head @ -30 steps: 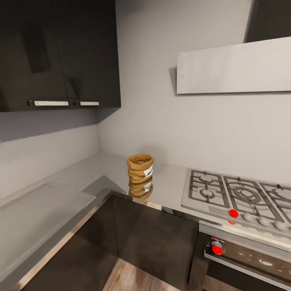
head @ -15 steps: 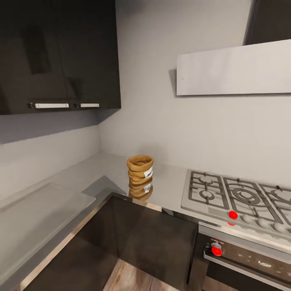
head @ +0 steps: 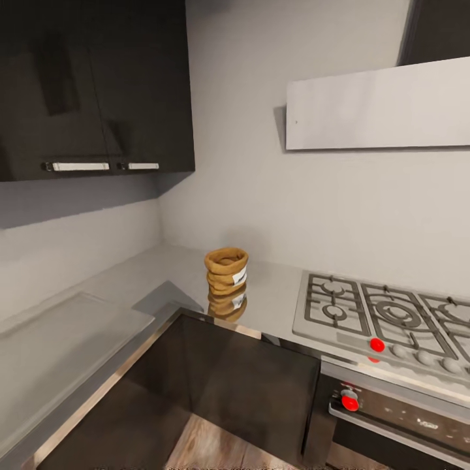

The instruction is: In the kitchen, take the popcorn bag from the countertop, put it into the microwave, and heat it until the popcorn is cooked so the cooked popcorn ends up inside the bag.

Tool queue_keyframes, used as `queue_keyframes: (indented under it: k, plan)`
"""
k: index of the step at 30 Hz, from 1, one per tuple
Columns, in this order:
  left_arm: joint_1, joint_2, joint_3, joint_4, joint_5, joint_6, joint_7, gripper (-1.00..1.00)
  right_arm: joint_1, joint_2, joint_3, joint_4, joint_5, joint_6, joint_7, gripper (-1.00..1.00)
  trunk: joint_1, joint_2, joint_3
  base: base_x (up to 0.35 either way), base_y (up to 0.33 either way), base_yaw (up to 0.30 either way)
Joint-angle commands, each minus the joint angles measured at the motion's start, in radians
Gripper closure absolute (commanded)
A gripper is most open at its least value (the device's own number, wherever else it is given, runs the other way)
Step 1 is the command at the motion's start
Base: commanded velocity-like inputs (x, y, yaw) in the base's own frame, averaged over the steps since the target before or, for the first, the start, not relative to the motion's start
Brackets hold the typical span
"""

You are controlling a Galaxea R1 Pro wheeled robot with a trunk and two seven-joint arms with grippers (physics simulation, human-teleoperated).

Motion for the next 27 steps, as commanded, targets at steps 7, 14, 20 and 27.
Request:
queue_keyframes:
  k: [7,14,20,27]
  plan:
    - [0.000,0.001,0.001,-0.001,0.007,-0.002,0.001,-1.00,-0.001,-0.001,-0.008,0.003,0.006,-0.005,0.002,-1.00,0.000,-0.001,-0.012,0.000,0.000,0.000]
    - [0.000,0.000,0.001,0.000,0.008,0.001,0.001,-1.00,-0.001,-0.002,-0.008,0.003,0.006,-0.004,0.002,-1.00,0.000,-0.001,-0.023,0.000,0.000,0.000]
    - [0.000,-0.002,0.001,0.000,0.007,0.000,0.001,-1.00,-0.001,-0.003,-0.008,0.003,0.006,-0.005,0.002,-1.00,0.000,-0.001,-0.033,0.000,0.000,0.000]
    - [0.000,-0.002,-0.001,0.000,0.005,-0.002,0.001,-1.00,-0.001,-0.001,-0.008,0.003,0.006,-0.004,0.002,-1.00,0.000,-0.001,-0.044,0.000,0.000,0.000]
